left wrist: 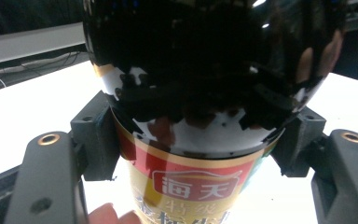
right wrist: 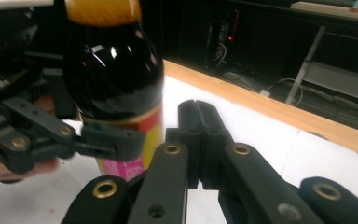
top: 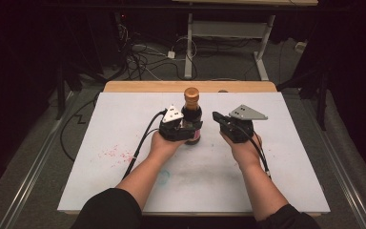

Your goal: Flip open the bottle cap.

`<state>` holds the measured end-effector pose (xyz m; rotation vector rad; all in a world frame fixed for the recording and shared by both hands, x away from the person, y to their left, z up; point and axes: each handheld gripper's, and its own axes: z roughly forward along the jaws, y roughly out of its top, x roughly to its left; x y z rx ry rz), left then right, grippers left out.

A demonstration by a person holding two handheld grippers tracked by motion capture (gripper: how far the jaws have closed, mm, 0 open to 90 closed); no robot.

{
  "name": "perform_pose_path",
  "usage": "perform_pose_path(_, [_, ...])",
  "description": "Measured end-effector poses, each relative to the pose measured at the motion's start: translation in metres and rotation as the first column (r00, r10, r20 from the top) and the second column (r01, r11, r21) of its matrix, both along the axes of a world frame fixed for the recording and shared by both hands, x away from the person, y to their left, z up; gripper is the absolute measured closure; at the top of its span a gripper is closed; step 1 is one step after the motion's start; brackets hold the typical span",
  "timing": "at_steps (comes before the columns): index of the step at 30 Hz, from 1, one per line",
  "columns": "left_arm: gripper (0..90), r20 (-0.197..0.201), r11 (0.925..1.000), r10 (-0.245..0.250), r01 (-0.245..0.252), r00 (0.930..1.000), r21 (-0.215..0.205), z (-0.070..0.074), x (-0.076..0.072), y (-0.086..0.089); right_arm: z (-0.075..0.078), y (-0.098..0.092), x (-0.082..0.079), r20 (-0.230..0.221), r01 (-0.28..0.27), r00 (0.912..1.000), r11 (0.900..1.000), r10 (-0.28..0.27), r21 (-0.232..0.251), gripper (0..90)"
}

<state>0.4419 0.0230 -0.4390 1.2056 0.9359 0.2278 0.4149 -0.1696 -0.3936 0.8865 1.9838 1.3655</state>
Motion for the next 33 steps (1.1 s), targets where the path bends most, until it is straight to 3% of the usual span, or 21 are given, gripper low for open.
perform_pose_path(16, [28.2, 0.007, 1.0000, -0.001, 0.001, 1.0000, 0.000, -0.001, 0.000, -0.001, 0.025, 0.021, 0.004, 0.034, -0.042, 0.9985, 0.999, 0.043, -0.007, 90.0])
perform_pose_path(33, [28.3, 0.015, 1.0000, 0.005, -0.005, 0.9999, 0.001, -0.002, 0.000, -0.002, 0.050, 0.030, 0.007, 0.072, -0.062, 0.9954, 0.998, 0.063, -0.006, 90.0])
